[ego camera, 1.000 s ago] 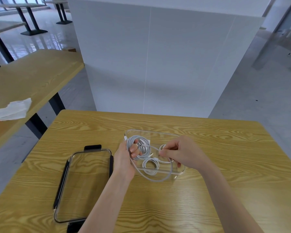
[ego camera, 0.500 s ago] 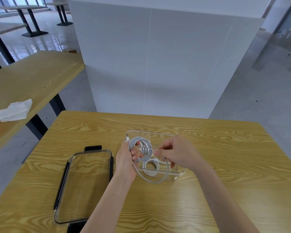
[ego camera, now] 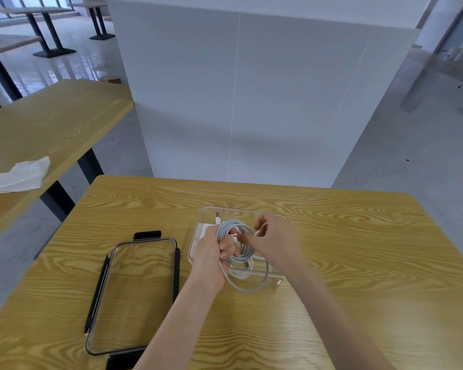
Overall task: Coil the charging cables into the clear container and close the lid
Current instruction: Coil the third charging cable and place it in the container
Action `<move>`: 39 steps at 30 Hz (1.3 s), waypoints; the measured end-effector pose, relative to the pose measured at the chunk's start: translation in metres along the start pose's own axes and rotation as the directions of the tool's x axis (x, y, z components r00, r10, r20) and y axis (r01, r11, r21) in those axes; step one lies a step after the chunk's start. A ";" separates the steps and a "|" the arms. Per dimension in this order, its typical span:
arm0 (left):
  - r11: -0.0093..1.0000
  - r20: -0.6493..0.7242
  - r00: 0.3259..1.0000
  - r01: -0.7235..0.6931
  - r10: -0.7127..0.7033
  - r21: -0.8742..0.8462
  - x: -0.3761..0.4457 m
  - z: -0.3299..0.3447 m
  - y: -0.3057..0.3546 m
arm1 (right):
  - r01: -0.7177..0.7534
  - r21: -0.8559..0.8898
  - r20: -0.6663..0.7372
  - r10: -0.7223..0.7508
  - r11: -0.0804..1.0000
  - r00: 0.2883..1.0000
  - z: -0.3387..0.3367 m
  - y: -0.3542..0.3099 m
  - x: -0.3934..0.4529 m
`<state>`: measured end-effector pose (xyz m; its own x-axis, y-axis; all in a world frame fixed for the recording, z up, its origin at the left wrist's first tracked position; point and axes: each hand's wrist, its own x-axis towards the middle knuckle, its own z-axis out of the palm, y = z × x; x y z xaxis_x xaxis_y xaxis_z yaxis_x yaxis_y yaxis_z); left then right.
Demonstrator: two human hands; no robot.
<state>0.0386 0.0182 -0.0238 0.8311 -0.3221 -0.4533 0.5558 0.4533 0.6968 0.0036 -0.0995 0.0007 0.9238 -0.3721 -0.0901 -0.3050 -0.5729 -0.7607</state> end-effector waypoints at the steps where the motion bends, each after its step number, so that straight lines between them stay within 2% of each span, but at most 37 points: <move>1: 1.000 0.015 1.000 0.011 -0.011 -0.003 -0.001 0.002 -0.001 | 0.032 -0.018 0.025 -0.031 0.999 0.999 0.002 0.002 0.000; 6: 0.998 0.083 0.995 0.055 -0.059 0.041 -0.005 0.005 -0.002 | 0.124 -0.019 0.169 -0.119 0.992 0.978 0.003 0.008 0.002; 8: 0.996 0.112 0.990 0.080 -0.084 0.040 -0.007 0.007 -0.003 | 0.145 0.042 0.237 -0.151 0.988 0.960 0.001 0.008 0.003; 10: 0.995 0.122 0.988 0.092 -0.095 0.030 -0.008 0.009 -0.003 | 0.036 0.223 0.290 -0.101 0.974 0.952 -0.002 0.007 0.003; 12: 0.996 0.129 0.987 0.093 -0.094 0.017 -0.008 0.011 -0.003 | -0.093 0.402 0.323 -0.047 0.911 0.945 -0.003 0.009 0.002; 14: 0.995 0.131 0.986 0.097 -0.098 0.018 -0.008 0.013 -0.001 | -0.160 0.506 0.338 -0.024 0.848 0.941 -0.004 0.012 0.003; 17: 0.994 0.162 0.982 0.104 -0.101 -0.010 -0.008 0.014 0.001 | -0.276 0.658 0.405 -0.020 0.701 0.914 -0.002 0.014 0.004; 19: 0.992 0.182 0.978 0.114 -0.104 -0.046 -0.009 0.014 0.004 | -0.373 0.727 0.498 -0.070 0.577 0.864 -0.004 0.013 0.004; 20: 0.989 0.195 0.975 0.124 -0.107 -0.077 -0.009 0.013 0.006 | -0.432 0.761 0.531 -0.082 0.484 0.844 -0.005 0.013 0.005; 22: 0.975 0.235 0.965 0.154 -0.115 -0.157 -0.010 0.012 0.008 | -0.517 0.810 0.541 -0.010 0.277 0.841 -0.005 0.014 0.009; 23: 0.970 0.249 0.961 0.165 -0.118 -0.178 -0.011 0.011 0.009 | -0.503 0.831 0.507 0.050 0.237 0.860 -0.004 0.015 0.011; 25: 0.970 0.262 0.957 0.175 -0.126 -0.171 -0.014 0.012 0.009 | -0.427 0.865 0.399 0.154 0.266 0.904 0.000 0.018 0.013; 27: 0.967 0.260 0.955 0.191 -0.143 -0.169 -0.017 0.014 0.008 | -0.364 0.890 0.292 0.269 0.274 0.918 0.000 0.021 0.017; 29: 0.962 0.246 0.956 0.207 -0.160 -0.178 -0.019 0.013 0.011 | -0.308 0.932 0.229 0.349 0.192 0.909 -0.004 0.025 0.022; 32: 0.965 0.221 0.962 0.202 -0.162 -0.170 -0.019 0.010 0.016 | -0.147 0.989 0.133 0.407 0.003 0.904 -0.018 0.034 0.031; 33: 0.965 0.211 0.964 0.199 -0.162 -0.168 -0.019 0.009 0.017 | -0.096 0.995 0.094 0.425 -0.016 0.900 -0.024 0.036 0.033; 36: 0.967 0.185 0.971 0.183 -0.151 -0.175 -0.017 0.007 0.018 | -0.017 0.997 -0.017 0.430 0.076 0.903 -0.035 0.033 0.031; 39: 0.976 0.124 0.984 0.151 -0.132 -0.157 -0.014 0.007 0.019 | 0.083 0.966 -0.158 0.299 0.246 0.941 -0.042 0.024 0.021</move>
<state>0.0375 0.0255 -0.0001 0.7416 -0.4793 -0.4693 0.6708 0.5244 0.5244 0.0061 -0.1520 0.0077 0.7415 -0.6369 -0.2113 0.2255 0.5331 -0.8154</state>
